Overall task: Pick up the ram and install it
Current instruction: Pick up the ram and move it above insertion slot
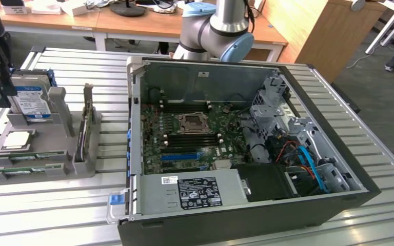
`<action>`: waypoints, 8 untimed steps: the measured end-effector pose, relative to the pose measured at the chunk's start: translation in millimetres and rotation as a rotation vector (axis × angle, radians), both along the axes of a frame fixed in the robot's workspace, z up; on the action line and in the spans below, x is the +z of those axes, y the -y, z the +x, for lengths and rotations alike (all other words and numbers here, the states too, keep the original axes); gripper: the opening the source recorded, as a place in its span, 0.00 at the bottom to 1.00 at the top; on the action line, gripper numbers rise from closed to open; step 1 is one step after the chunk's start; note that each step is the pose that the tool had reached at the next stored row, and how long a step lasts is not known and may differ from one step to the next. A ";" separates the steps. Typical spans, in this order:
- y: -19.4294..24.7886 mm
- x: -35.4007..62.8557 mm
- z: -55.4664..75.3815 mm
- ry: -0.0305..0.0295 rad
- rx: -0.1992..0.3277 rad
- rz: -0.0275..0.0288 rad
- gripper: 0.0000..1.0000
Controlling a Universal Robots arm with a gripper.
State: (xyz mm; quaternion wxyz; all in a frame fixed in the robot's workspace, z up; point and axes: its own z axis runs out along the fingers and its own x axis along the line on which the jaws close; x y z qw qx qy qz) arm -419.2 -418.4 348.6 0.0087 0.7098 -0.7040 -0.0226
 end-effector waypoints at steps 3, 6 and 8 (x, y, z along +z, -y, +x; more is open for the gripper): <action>0.0 -2.2 0.0 0.0001 0.000 0.0000 0.37; 0.0 -6.4 0.0 0.0001 0.000 0.0000 0.37; 0.0 -9.5 0.0 0.0000 0.000 0.0000 0.37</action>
